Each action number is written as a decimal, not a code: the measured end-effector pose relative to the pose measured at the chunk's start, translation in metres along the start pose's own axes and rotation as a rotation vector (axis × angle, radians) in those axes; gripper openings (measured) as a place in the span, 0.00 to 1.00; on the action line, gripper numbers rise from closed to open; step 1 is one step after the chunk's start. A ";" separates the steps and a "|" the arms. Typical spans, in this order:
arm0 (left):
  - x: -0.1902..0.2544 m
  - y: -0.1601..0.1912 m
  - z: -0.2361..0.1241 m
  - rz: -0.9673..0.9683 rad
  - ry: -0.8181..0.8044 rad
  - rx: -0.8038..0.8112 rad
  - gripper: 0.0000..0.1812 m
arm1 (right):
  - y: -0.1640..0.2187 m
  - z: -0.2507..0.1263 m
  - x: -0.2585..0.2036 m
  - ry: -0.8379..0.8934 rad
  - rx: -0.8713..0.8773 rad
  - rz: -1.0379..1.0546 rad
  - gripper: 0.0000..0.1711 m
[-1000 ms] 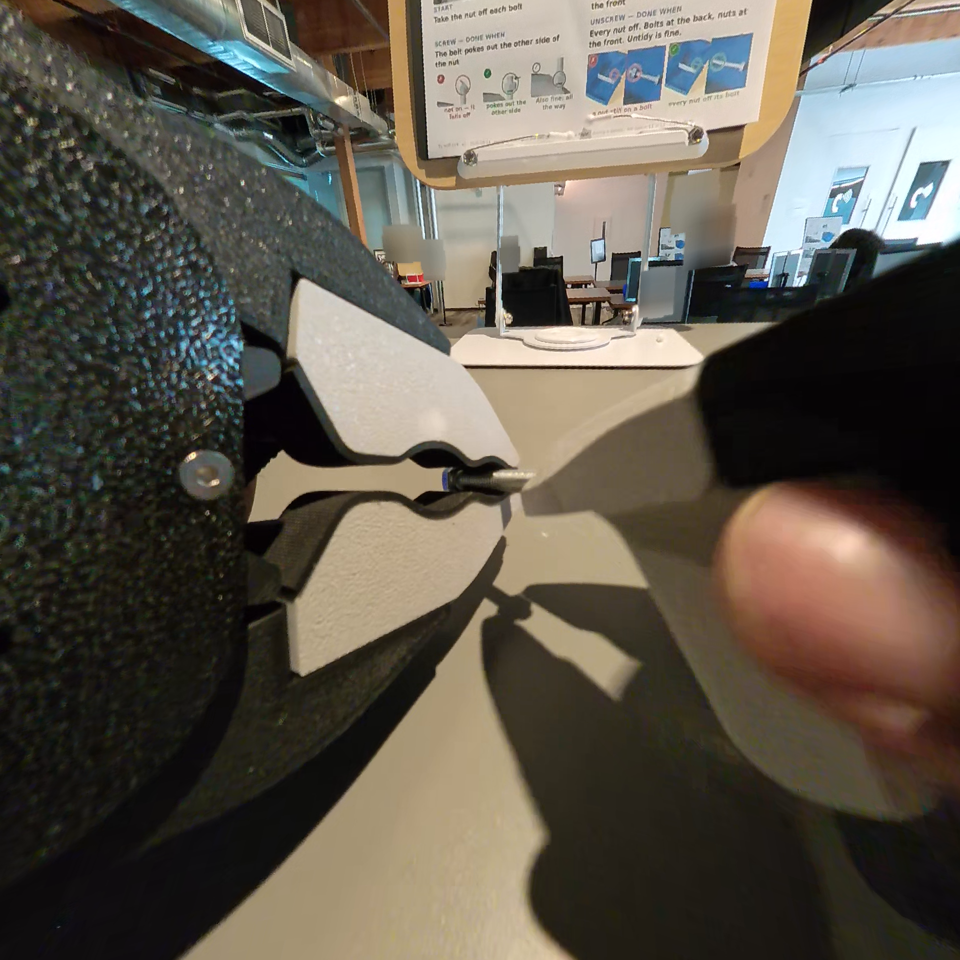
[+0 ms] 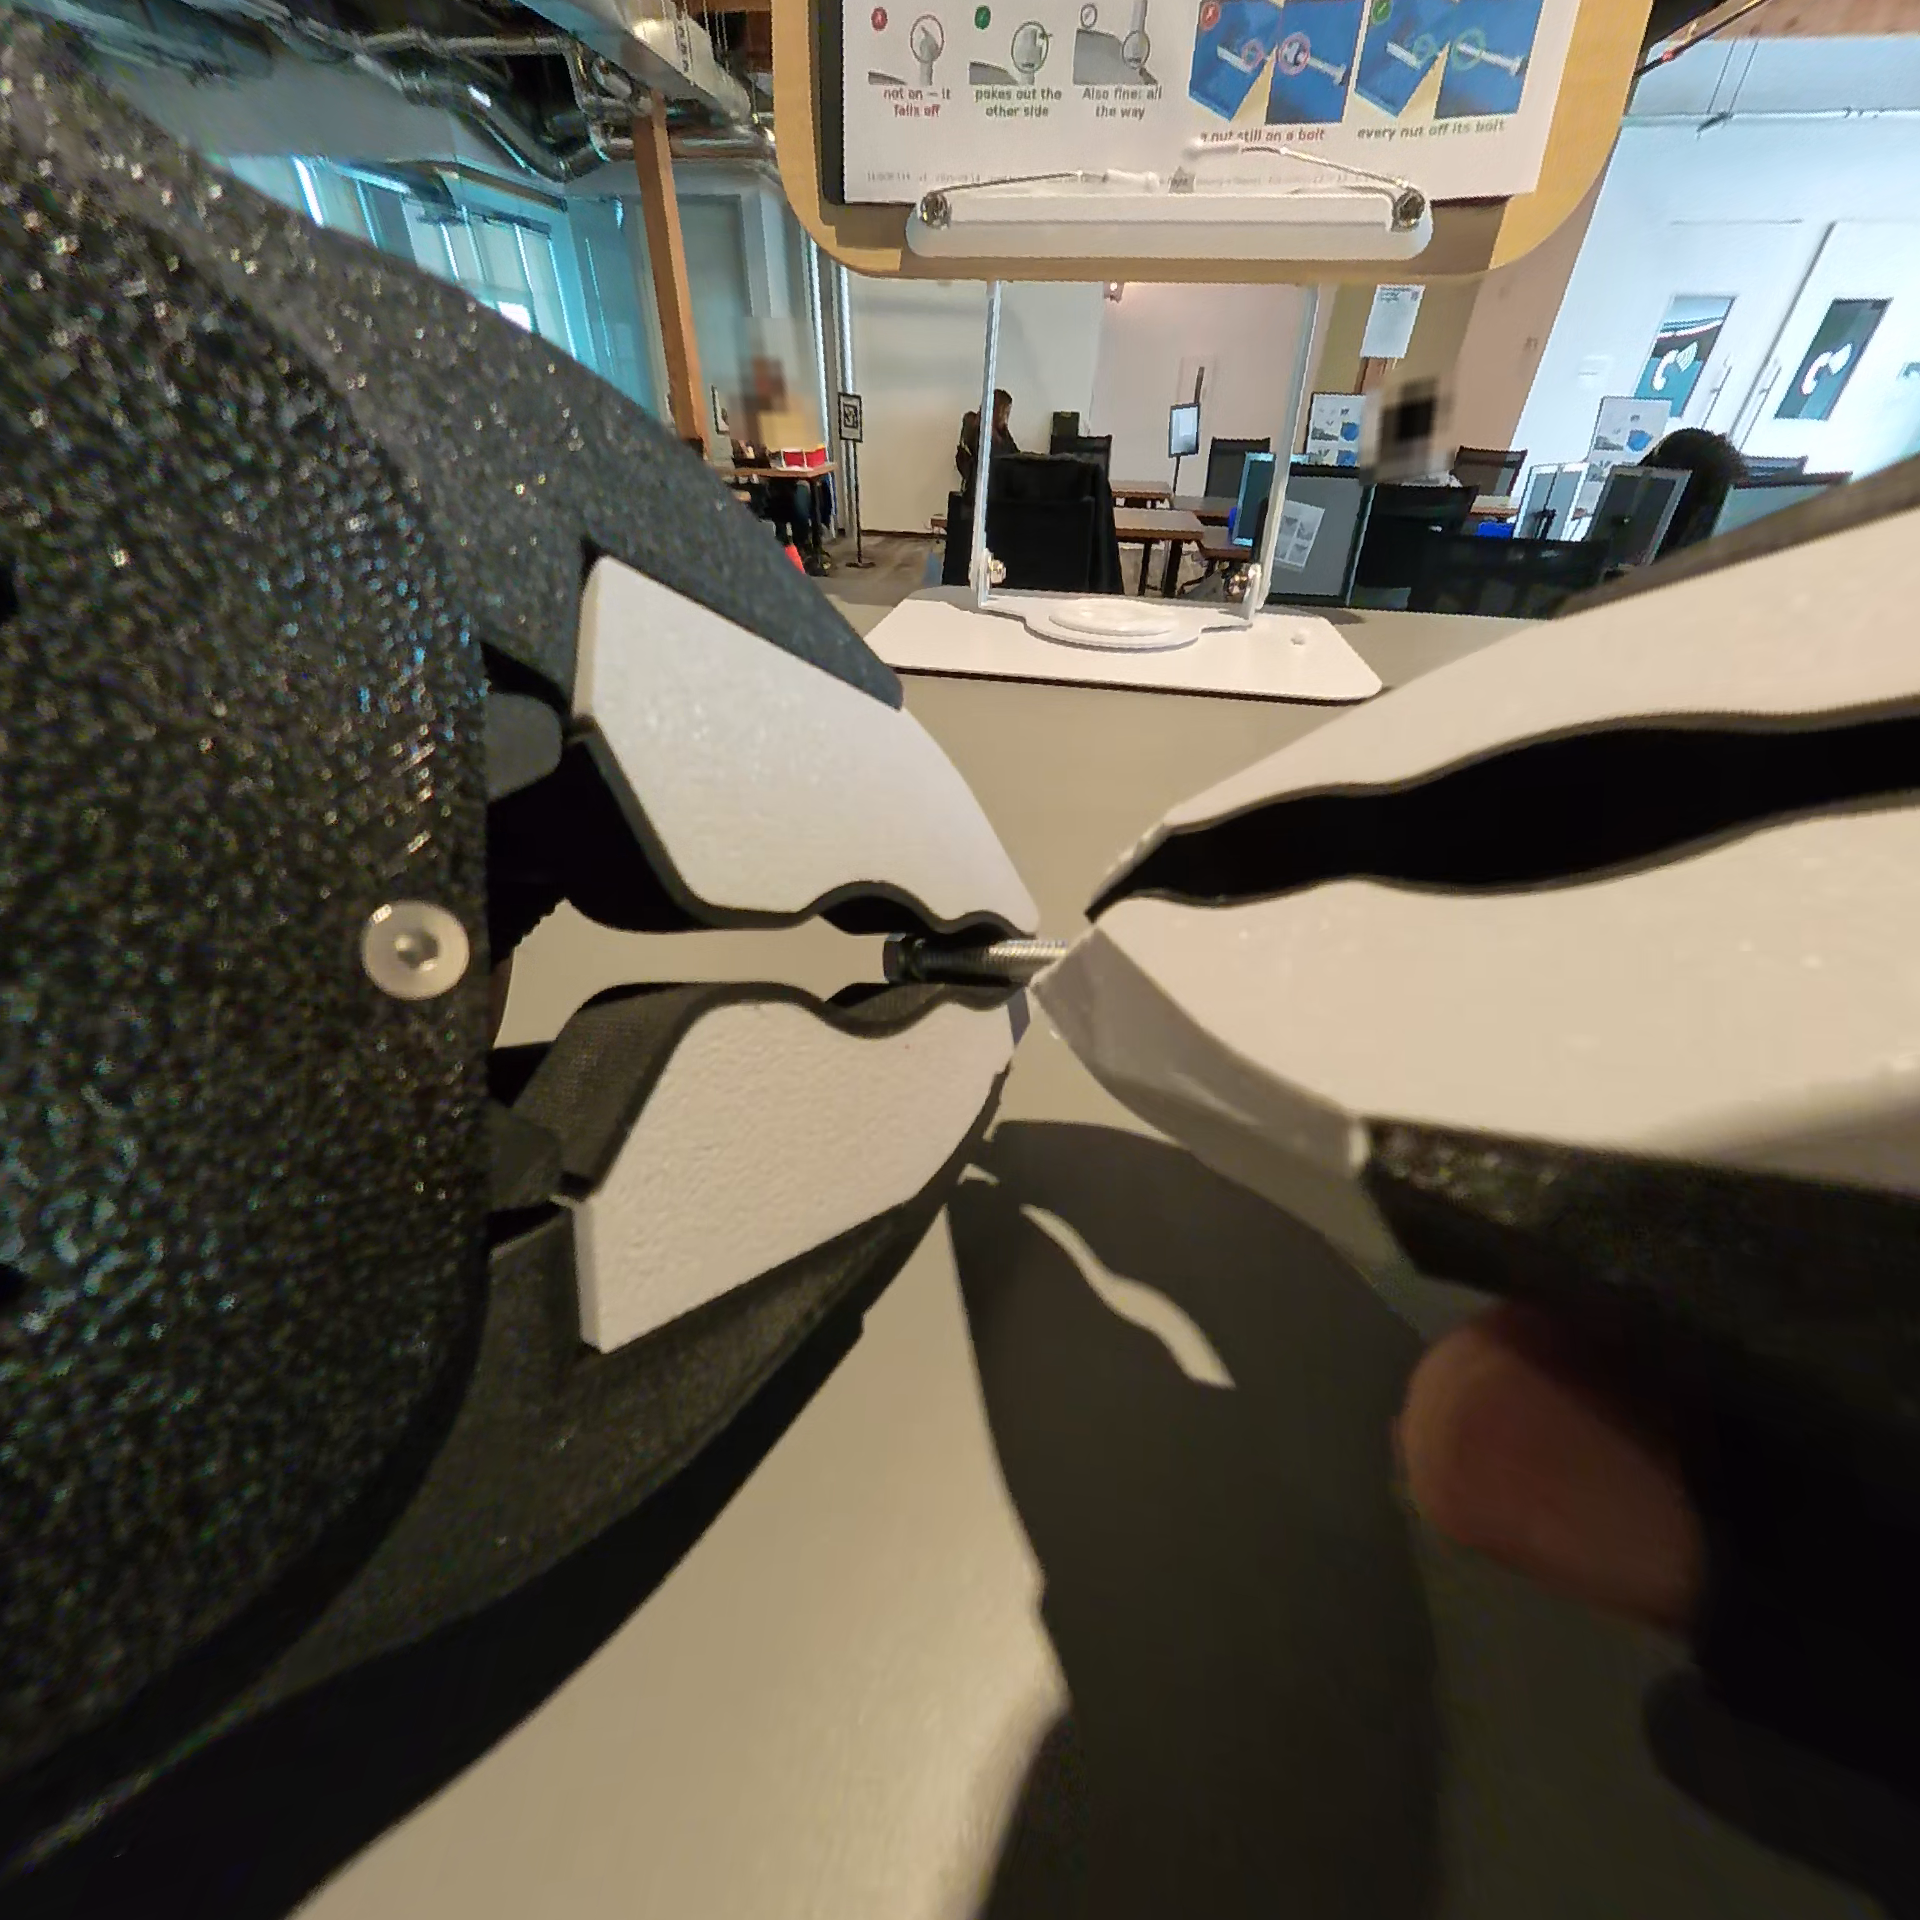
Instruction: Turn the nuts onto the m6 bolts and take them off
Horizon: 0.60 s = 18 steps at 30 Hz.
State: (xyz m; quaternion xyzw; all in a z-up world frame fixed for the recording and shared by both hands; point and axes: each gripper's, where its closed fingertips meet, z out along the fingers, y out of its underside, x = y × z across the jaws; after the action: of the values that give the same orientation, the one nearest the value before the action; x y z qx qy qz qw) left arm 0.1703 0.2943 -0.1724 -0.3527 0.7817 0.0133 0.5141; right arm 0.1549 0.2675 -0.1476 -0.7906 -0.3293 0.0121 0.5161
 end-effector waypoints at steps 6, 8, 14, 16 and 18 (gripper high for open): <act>0.001 -0.004 0.000 -0.027 0.001 0.048 0.04 | 0.002 -0.003 0.002 -0.058 0.021 0.069 0.06; 0.002 -0.005 0.001 -0.045 0.008 0.060 0.04 | 0.003 -0.003 0.002 -0.061 0.019 0.069 0.06; 0.003 -0.008 0.001 -0.121 0.033 0.115 0.06 | 0.003 -0.003 0.002 -0.077 0.021 0.076 0.06; 0.003 -0.009 0.000 -0.145 0.041 0.133 0.06 | 0.004 -0.003 0.003 -0.077 0.020 0.081 0.06; 0.002 -0.011 -0.001 -0.173 0.049 0.153 0.07 | 0.004 -0.004 0.004 -0.080 0.022 0.088 0.06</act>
State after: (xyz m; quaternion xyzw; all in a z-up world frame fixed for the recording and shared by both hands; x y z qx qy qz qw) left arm 0.1749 0.2846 -0.1701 -0.3785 0.7595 -0.0995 0.5196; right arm 0.1610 0.2653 -0.1475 -0.7974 -0.3147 0.0700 0.5101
